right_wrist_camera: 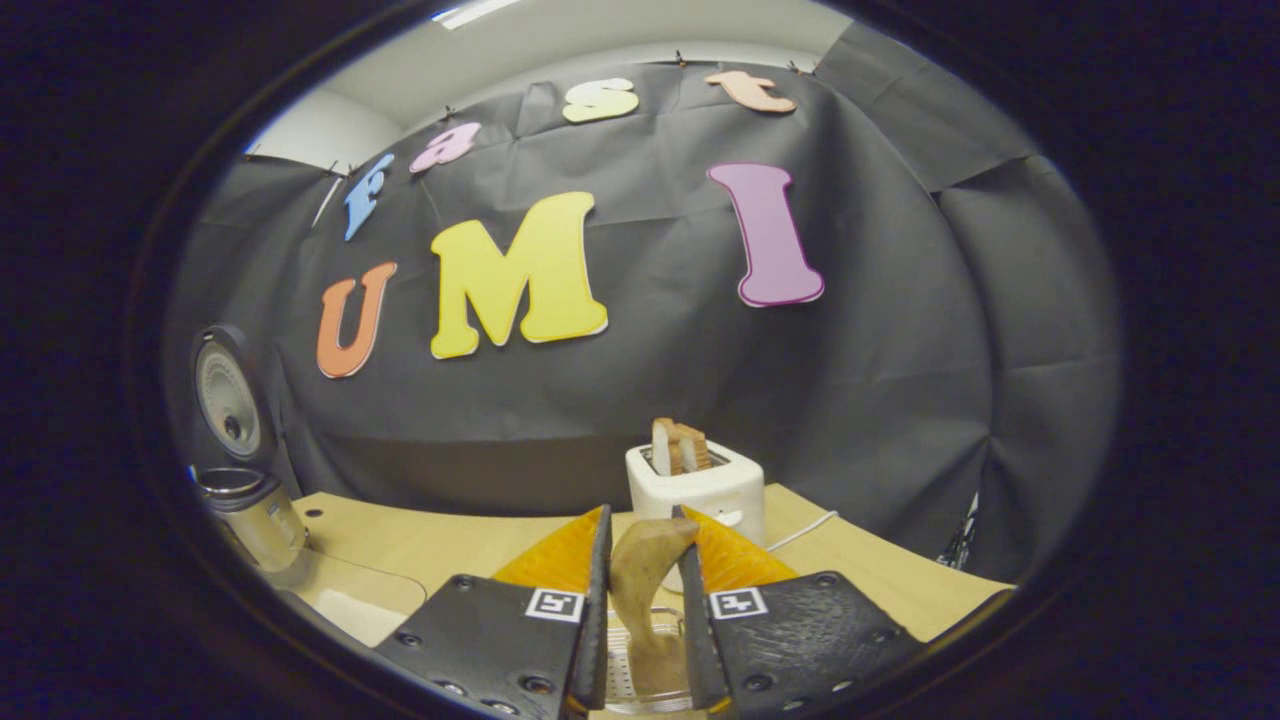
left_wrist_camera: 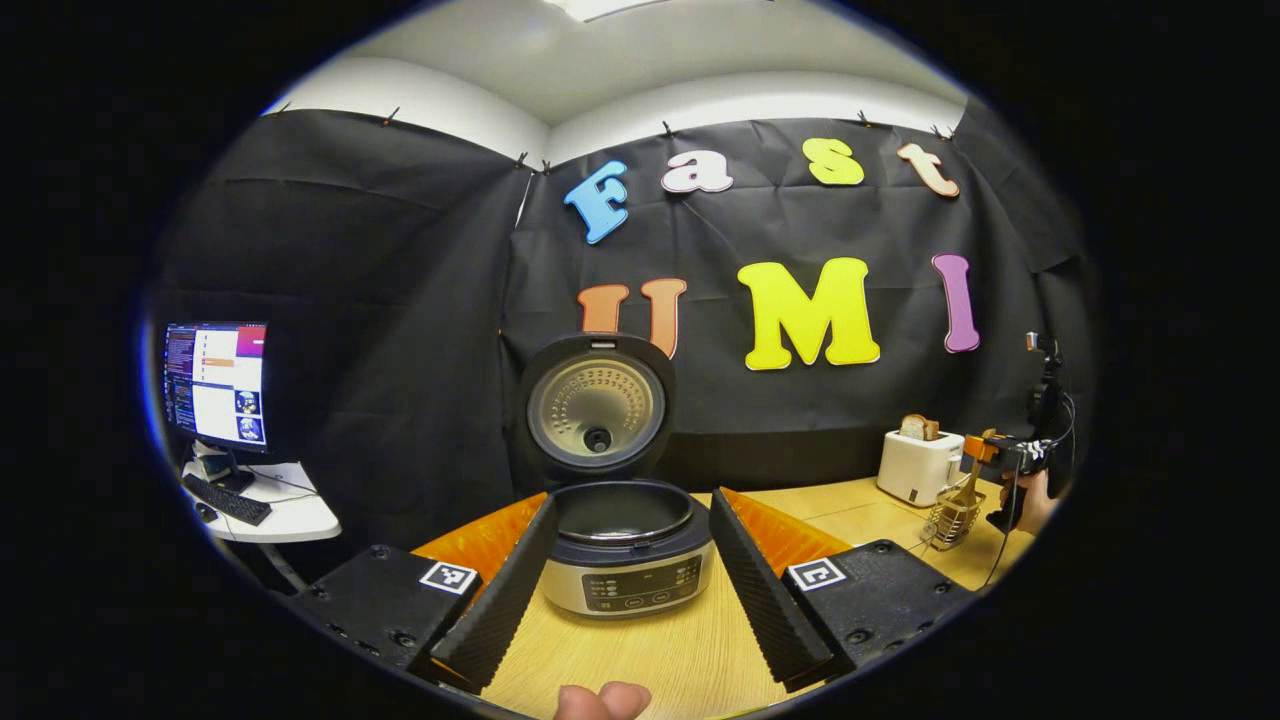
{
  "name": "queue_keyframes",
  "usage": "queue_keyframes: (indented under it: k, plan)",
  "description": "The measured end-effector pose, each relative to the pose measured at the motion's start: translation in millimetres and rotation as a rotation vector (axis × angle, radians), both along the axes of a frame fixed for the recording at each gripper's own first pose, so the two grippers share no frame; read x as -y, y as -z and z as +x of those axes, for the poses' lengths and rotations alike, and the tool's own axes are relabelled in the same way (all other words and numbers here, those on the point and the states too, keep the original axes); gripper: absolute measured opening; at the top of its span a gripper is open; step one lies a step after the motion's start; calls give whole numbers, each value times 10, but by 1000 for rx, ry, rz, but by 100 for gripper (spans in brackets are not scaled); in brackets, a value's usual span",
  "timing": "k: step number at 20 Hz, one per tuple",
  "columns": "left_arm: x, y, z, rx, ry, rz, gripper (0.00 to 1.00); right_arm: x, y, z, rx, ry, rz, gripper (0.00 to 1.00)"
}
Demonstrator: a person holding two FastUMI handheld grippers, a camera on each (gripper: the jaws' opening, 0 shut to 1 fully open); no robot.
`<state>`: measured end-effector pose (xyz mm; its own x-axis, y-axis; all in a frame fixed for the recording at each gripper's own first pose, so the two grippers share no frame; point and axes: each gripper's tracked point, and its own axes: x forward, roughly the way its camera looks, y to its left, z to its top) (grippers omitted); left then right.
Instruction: Close the left gripper, press the button to open the rice cooker; take a wooden spoon from the chopstick holder with the right hand, scoop a spoonful of rice and pour it into the rice cooker, then put the wooden spoon back into the chopstick holder.
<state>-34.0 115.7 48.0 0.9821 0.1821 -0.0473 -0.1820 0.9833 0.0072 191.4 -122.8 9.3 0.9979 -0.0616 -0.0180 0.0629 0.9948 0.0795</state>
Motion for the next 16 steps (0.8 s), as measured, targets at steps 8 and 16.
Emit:
queue_keyframes:
  k: [8, 16]
  plan:
    - [32, -291, 166, 32, 8, 1, 97, 45, -832, -552, 195, 32, -75, 95]
    - [-191, -997, 818, 49, -7, -13, 96, -79, -933, -1299, 221, -46, -104, 95]
